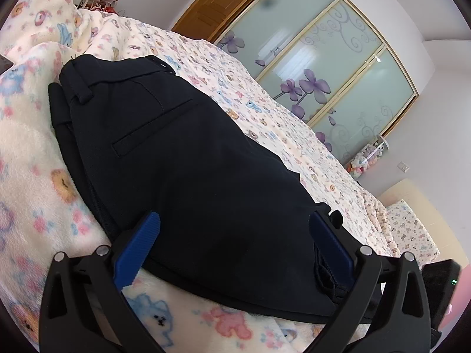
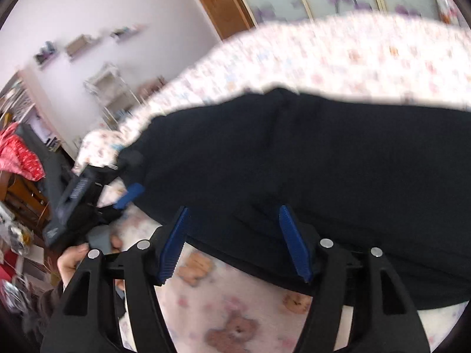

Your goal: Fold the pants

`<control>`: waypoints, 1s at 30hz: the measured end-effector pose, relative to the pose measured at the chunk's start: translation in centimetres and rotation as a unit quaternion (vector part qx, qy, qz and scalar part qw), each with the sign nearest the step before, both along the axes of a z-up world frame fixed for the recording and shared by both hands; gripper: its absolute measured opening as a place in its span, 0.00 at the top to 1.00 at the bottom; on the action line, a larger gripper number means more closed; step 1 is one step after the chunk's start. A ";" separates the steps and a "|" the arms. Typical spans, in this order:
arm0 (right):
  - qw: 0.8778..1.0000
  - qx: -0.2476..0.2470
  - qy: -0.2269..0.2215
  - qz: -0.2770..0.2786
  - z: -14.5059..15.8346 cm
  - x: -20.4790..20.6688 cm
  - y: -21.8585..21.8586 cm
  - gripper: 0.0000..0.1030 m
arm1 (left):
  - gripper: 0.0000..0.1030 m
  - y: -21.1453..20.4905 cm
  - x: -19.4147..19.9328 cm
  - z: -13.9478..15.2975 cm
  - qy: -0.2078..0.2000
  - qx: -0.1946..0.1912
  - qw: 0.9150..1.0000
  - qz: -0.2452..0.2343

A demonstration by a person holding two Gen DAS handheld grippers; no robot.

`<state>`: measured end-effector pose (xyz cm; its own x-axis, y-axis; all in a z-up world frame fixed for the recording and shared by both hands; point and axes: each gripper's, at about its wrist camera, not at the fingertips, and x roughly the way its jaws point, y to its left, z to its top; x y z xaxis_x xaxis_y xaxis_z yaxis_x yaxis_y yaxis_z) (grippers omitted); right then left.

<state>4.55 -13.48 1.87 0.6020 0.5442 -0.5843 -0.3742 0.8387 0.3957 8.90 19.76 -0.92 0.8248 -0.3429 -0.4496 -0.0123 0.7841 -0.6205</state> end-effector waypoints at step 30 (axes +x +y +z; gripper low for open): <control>0.978 0.190 0.042 -0.069 0.4 -6.2 -18.2 0.16 | 0.02 5.0 1.5 -0.7 0.183 -0.179 0.967 0.020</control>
